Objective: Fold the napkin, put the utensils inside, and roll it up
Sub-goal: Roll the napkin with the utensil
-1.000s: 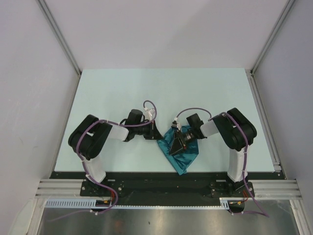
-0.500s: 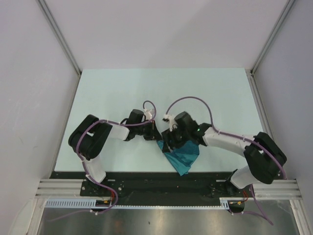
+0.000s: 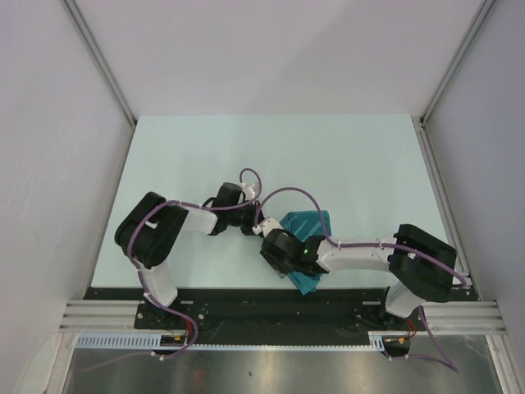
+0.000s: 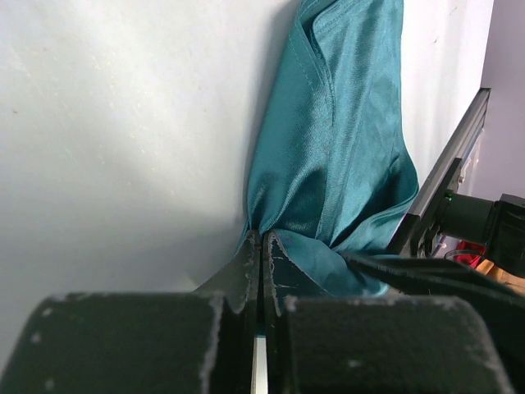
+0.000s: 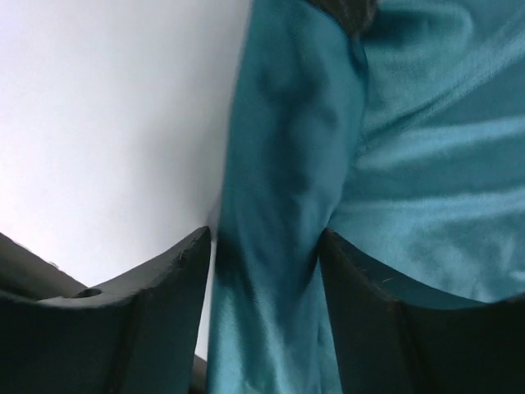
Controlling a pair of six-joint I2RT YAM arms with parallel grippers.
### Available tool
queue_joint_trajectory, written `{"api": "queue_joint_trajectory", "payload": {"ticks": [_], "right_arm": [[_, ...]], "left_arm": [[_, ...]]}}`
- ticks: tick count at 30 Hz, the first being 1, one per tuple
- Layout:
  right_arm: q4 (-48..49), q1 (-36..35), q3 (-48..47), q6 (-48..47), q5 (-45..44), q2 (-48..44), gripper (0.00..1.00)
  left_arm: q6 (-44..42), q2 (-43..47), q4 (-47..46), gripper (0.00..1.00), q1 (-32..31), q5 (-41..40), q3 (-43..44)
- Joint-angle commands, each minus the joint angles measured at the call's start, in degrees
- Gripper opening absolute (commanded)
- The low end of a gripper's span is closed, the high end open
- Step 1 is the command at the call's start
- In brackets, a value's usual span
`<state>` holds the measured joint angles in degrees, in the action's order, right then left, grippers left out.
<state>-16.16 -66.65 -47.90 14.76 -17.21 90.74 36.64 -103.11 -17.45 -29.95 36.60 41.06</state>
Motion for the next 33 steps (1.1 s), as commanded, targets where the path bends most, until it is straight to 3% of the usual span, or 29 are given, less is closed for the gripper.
{"api": "queue_joint_trajectory", "payload": {"ticks": [1, 5, 9, 11, 12, 13, 15, 16, 19, 27, 33], "right_arm": [[1.4, -1.37, -0.97, 0.09, -3.97, 1.63, 0.58], [0.35, -0.5, -0.71, 0.96, -3.18, 3.91, 0.44], [1.74, 2.31, 0.96, 0.53, 7.05, 4.19, 0.26], [5.85, 5.21, 3.76, -0.52, 14.45, 3.22, 0.23], [7.71, 6.44, 4.82, -0.7, 23.45, 1.82, 0.23], [9.64, 7.67, 5.88, -0.79, 27.98, 1.2, 0.22], [14.65, 11.53, 8.33, -0.27, 39.2, 0.32, 0.21], [15.54, 12.76, 8.87, -0.09, 42.67, 0.05, 0.21], [21.07, 17.25, 9.67, 1.23, 53.83, 0.84, 0.18], [39.87, 25.16, 10.98, 12.11, 76.95, 8.66, 0.12], [41.92, 28.33, 8.88, 13.27, 80.05, 14.19, 0.12]], "left_arm": [[-0.17, 0.54, 3.13, 0.0, -0.81, -1.09, 0.95], [-0.17, 0.63, 3.21, 0.0, -0.63, -0.92, 0.95], [0.53, 1.59, 1.9, 0.0, 0.16, 0.05, 0.25], [1.76, 2.47, -0.46, 0.14, 1.3, 1.28, -0.63], [2.11, 3.43, -1.09, 0.2, 1.82, 1.37, -0.98], [2.38, 4.14, -1.44, 0.33, 2.96, 1.54, -1.5], [2.12, 6.5, -1.62, 0.45, 3.93, 1.28, -1.86], [1.86, 7.3, -1.62, 0.56, 4.9, 0.93, -2.47], [-0.33, 10.55, -1.27, 0.66, 6.22, 0.05, -3.7], [-3.86, 15.65, 0.05, 0.7, 6.31, -0.74, -7.92], [-5.79, 17.59, 2.59, 0.72, 6.23, -1.0, -11.26]]}}
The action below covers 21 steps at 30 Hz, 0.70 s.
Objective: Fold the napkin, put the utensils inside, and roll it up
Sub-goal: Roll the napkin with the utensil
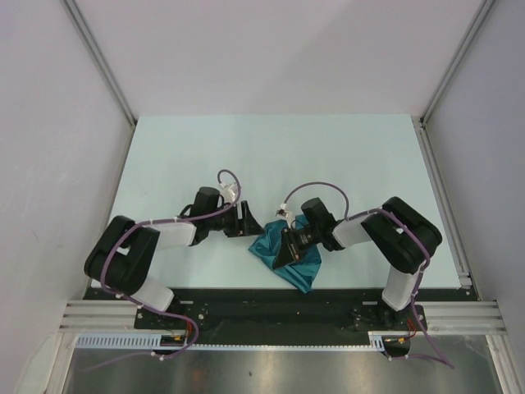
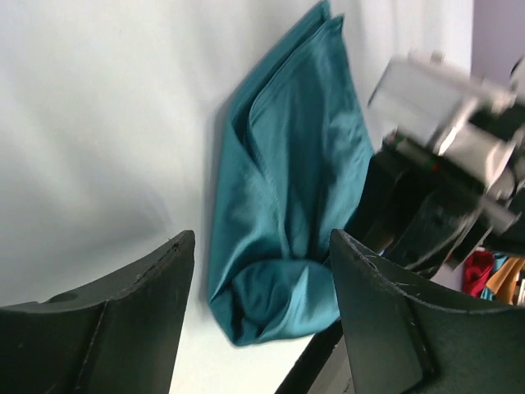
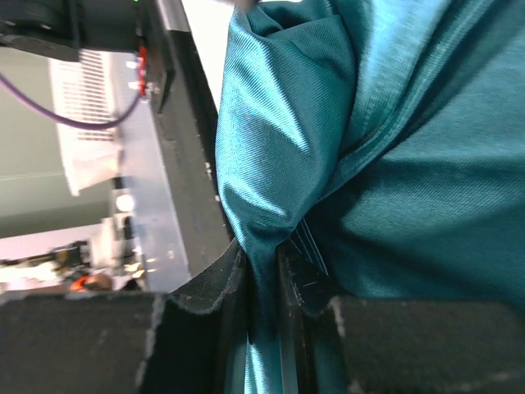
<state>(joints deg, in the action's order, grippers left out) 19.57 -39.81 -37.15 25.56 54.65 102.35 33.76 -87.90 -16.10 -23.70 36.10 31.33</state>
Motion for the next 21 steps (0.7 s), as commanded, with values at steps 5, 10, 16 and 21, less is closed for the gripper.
{"api": "queue_joint_trajectory", "payload": {"ticks": [5, 10, 16, 21], "right_arm": [[2.05, 2.55, -3.81, -0.16, 8.98, 5.4, 0.11], [0.03, 3.07, -4.86, -1.74, 9.33, 7.34, 0.11], [-1.29, 3.51, -5.13, -2.71, 9.07, 7.78, 0.11], [-1.99, 3.6, -5.31, -3.24, 8.89, 7.96, 0.11]], "left_arm": [[-0.54, 1.59, -2.09, 0.72, -0.2, 2.74, -4.35], [0.95, -0.95, -4.2, 0.7, -1.17, 5.21, -4.79], [0.96, -2.72, -3.77, 0.6, -2.4, 5.3, -4.61], [1.05, -3.95, -3.68, 0.32, -2.57, 4.69, -4.18]]}}
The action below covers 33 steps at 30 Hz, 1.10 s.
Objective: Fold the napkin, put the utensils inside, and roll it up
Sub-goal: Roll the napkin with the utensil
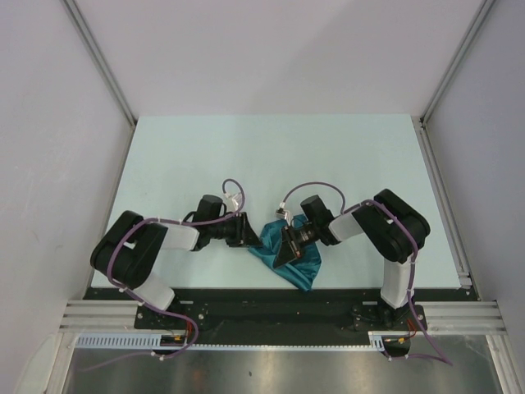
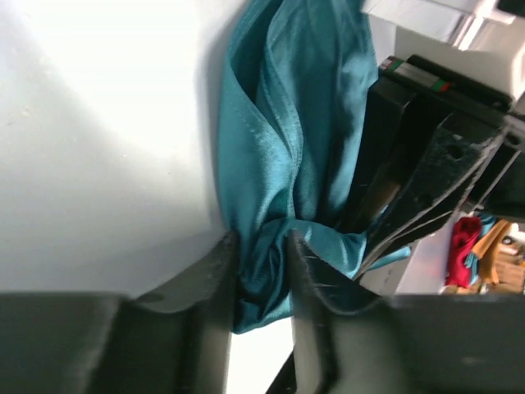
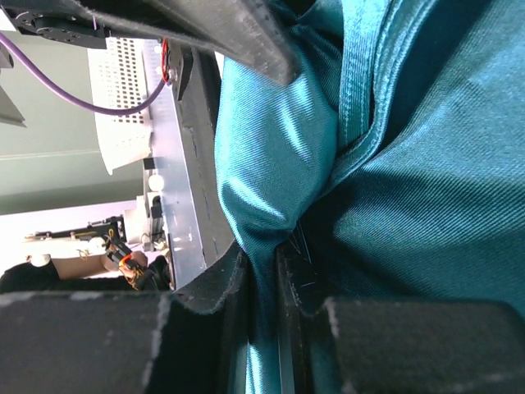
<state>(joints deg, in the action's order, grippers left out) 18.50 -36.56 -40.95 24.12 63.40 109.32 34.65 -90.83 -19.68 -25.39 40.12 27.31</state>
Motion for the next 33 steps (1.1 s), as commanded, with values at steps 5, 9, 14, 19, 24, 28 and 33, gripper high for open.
{"api": "queue_joint_trajectory", "payload": {"ticks": [5, 9, 14, 19, 24, 28, 33], "right_arm": [[-3.2, 0.7, -2.2, -2.59, -0.64, 0.37, 0.17], [-10.31, 1.66, -5.53, -6.43, -3.09, -3.65, 0.4], [-28.23, 2.98, -11.16, -13.12, -13.81, -12.01, 0.62], [-35.89, -2.89, -13.54, -17.6, -30.83, -21.59, 0.69], [-34.07, -16.15, -10.3, -16.13, -53.28, -27.31, 0.7], [-33.71, -25.3, -9.94, -14.89, -63.0, -27.4, 0.7], [-33.53, -33.31, -10.73, -15.07, -70.16, -24.87, 0.66]], "left_arm": [[-0.2, -1.55, 1.22, 0.06, -0.98, 0.57, 0.11], [-1.25, -1.55, 3.94, 0.0, -0.98, -0.56, 0.99], [-1.87, -1.99, 5.97, 0.0, -0.98, -1.71, 2.13], [-1.7, -2.78, 6.76, 0.0, -0.89, -1.89, 2.92], [-1.69, -2.69, 7.37, 0.0, -0.98, -2.32, 3.45], [-1.78, -2.07, 7.9, 0.0, -0.98, -2.85, 3.71], [-1.96, -2.25, 8.69, 0.0, -0.89, -2.94, 4.68]]}}
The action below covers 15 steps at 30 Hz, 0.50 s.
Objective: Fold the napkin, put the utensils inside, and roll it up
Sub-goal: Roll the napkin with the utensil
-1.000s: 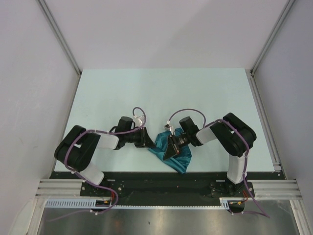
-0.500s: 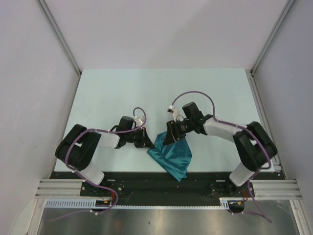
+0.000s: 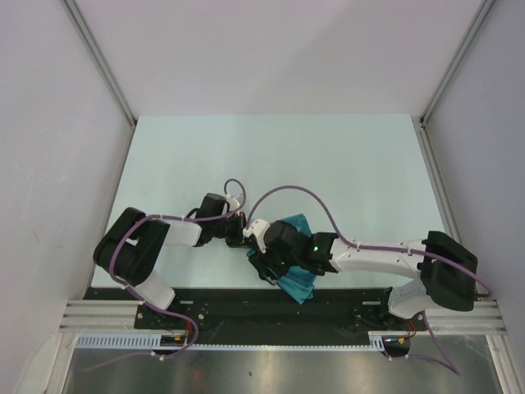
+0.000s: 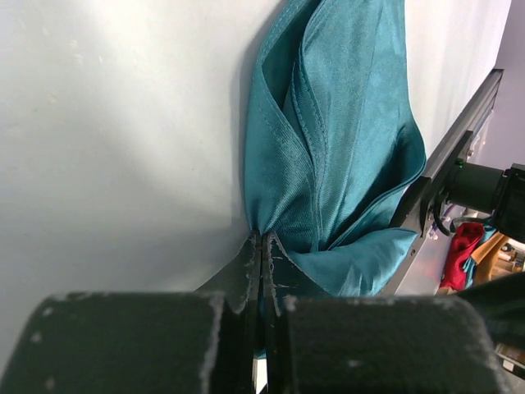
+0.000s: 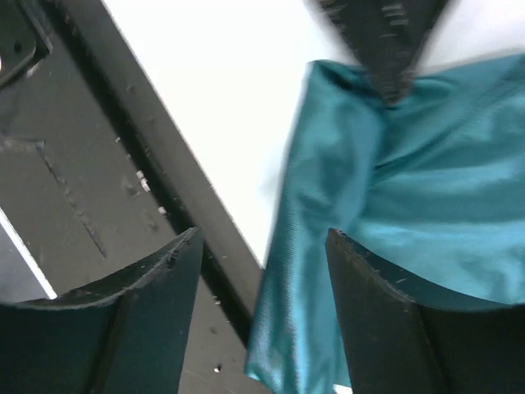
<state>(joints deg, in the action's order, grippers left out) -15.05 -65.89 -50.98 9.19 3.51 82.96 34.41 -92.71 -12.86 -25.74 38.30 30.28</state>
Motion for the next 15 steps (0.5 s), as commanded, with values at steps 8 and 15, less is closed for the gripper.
{"api": "queue_joint_trajectory", "payload": {"ticks": [8, 15], "right_arm": [[-0.6, -6.71, -1.4, -1.1, -12.29, 6.78, 0.64], [-0.33, -6.27, -0.96, -2.42, -13.79, 9.5, 0.64]], "left_arm": [[-2.16, 0.16, 3.02, 0.0, -0.63, -1.48, 2.32], [-2.16, -0.02, 3.19, 0.0, -0.54, -1.3, 2.76]]}}
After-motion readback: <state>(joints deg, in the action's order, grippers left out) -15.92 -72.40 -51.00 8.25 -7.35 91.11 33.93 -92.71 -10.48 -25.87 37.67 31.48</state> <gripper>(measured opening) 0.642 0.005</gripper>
